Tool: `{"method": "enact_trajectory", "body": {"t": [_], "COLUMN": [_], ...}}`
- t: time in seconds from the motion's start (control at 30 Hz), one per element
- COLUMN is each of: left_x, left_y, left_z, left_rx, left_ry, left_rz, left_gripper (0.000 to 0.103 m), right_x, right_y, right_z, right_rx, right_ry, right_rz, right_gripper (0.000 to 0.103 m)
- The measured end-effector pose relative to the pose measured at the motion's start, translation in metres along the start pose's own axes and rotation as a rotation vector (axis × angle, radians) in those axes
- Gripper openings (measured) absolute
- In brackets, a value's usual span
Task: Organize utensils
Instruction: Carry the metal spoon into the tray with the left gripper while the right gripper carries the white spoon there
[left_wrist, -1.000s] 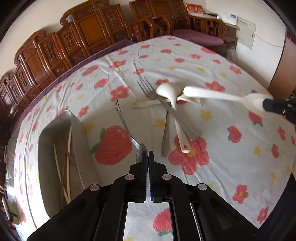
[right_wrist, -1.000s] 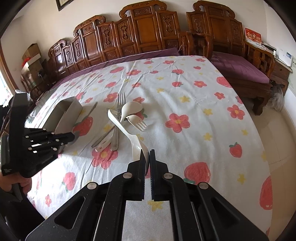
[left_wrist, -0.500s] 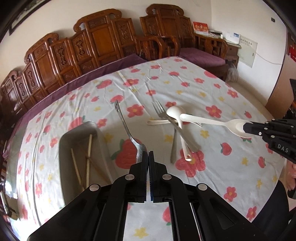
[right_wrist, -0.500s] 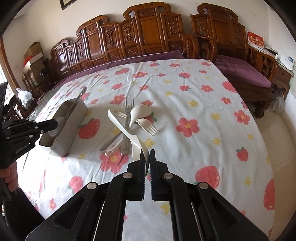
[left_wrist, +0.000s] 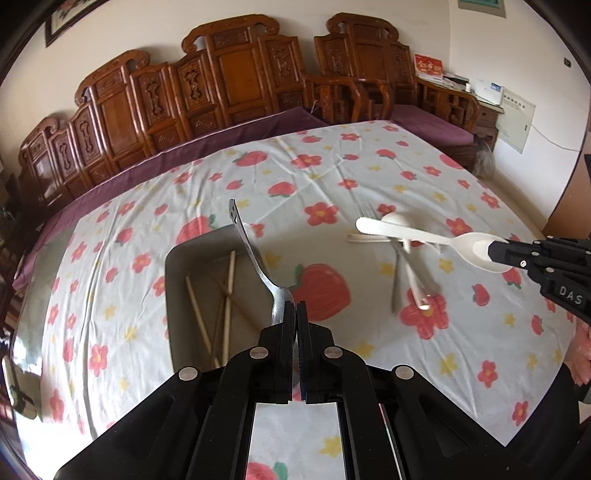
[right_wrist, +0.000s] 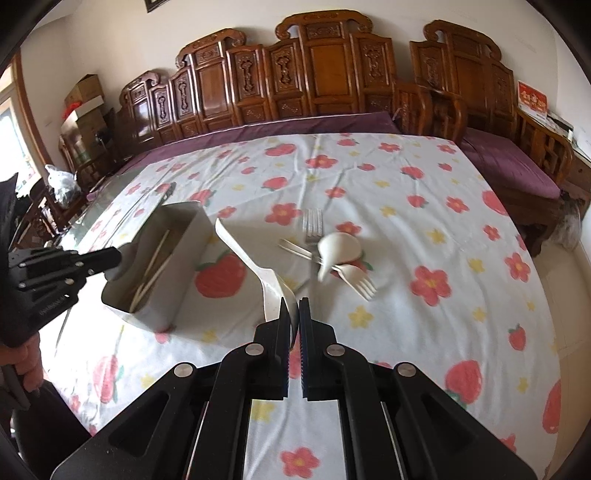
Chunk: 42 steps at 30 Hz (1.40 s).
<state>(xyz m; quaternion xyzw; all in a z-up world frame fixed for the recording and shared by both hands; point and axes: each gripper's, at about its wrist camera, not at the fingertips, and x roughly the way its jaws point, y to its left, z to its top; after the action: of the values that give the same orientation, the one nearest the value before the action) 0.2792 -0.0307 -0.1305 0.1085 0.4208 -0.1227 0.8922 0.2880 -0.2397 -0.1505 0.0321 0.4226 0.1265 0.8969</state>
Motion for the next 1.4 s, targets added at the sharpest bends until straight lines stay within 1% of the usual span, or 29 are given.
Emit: {"method": "enact_trajectory", "body": {"t": [0.3,0.67,0.97,1.0,1.1,1.17,1.27,1.4], "left_x": [0.017,0.043,0.05,0.05,0.042,0.036,0.03,0.018], "left_y": [0.028,0.055,0.07,0.072,0.075,0.078,0.085,0.098], "left_z": [-0.013,-0.024,-0.033,-0.032,-0.031,-0.03,-0.028,-0.026], "left_rx": [-0.058,-0.134,-0.184,-0.19,-0.196,-0.202,-0.208,-0.211], "left_ry": [0.024,0.036,0.033,0.031,-0.009,-0.03,-0.043,-0.071], "left_rz": [-0.005,-0.06,-0.087,-0.087,-0.07,-0.074,-0.073,-0.05], "left_gripper": [0.001,0.001,0.002,0.002,0.002,0.002,0.002,0.002], "right_x": [0.011,0.037,0.053,0.055,0.061,0.064,0.069,0.082], "right_y": [0.035,0.065,0.091,0.094,0.102,0.11,0.121,0.138], "right_z": [0.012,0.024,0.034,0.036,0.039,0.042,0.046,0.052], "right_rx": [-0.061,-0.099,-0.136,-0.138,-0.143,-0.148,-0.158,-0.17], "right_ry": [0.008,0.041,0.055,0.056,0.06,0.061,0.062,0.072], "right_rz": [0.009,0.009,0.008,0.007,0.004,0.0,-0.006,-0.026], "right_gripper": [0.005,0.005,0.005,0.005,0.005,0.005,0.005,0.005]}}
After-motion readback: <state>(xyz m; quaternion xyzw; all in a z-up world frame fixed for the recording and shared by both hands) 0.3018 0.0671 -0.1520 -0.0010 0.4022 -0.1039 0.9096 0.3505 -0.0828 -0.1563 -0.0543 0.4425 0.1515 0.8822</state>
